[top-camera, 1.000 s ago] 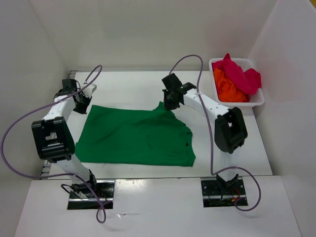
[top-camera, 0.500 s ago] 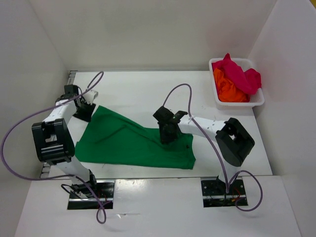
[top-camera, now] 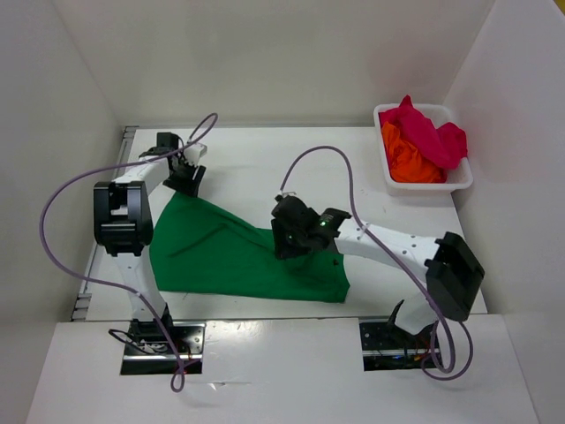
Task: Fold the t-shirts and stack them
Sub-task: Grap the side of the flattened tshirt furthest away from the robot with both arms
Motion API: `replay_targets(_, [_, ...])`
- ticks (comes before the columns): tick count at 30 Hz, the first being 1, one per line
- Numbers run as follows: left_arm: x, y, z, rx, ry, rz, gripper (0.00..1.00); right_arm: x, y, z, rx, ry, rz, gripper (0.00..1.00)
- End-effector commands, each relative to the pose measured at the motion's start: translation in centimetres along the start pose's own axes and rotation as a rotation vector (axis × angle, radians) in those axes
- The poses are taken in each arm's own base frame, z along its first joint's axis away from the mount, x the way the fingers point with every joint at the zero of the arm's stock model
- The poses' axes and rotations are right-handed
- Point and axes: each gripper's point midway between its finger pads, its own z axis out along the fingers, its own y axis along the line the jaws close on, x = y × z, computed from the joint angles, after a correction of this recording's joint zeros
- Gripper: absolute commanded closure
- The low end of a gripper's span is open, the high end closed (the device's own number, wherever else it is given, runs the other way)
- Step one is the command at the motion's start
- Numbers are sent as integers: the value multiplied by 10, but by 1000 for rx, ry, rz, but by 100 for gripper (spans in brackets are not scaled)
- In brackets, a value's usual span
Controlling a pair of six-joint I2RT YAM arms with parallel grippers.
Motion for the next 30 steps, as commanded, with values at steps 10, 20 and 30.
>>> replay_targets(10, [14,5,27,-49,70,-5,43,-65,-70,-7,253,-156,143,61])
replay_targets(20, [13,-13,-3,-21,34,32,100,-81,-45,49,200,-67,65,51])
replay_targets(30, [15,-19,-34,-30,13,44,100,-55,-48,75,192,68,80,53])
